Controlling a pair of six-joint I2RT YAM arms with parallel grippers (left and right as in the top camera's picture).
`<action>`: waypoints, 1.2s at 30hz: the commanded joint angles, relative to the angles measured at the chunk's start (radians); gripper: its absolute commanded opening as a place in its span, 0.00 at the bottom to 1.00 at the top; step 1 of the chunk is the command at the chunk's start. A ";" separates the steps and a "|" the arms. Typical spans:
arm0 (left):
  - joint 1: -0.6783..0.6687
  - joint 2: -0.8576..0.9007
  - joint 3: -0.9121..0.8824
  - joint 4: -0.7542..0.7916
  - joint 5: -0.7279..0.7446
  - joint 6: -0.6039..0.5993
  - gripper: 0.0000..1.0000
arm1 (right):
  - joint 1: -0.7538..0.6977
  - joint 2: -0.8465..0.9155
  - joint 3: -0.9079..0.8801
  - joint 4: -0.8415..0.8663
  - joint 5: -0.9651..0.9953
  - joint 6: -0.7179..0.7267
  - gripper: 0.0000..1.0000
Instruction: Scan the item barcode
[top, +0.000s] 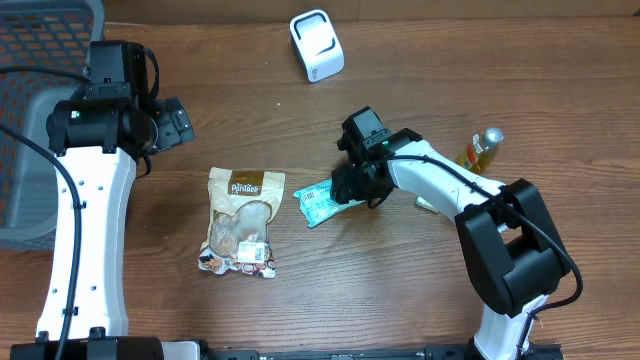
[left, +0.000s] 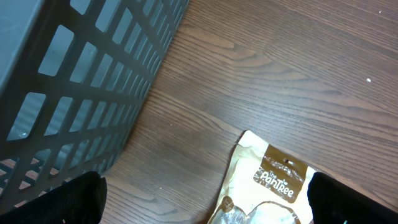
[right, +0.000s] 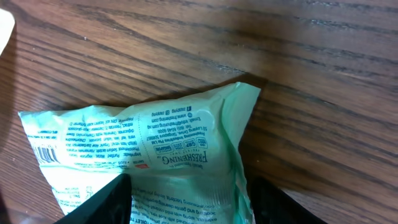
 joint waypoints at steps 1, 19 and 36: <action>0.002 -0.005 0.009 0.004 -0.013 0.012 1.00 | 0.005 -0.026 -0.012 0.000 0.021 0.018 0.58; 0.002 -0.005 0.009 0.004 -0.013 0.012 1.00 | 0.003 0.011 -0.012 0.004 0.021 0.041 0.41; 0.002 -0.005 0.009 0.004 -0.013 0.012 1.00 | 0.003 0.011 -0.012 0.003 0.010 0.040 0.24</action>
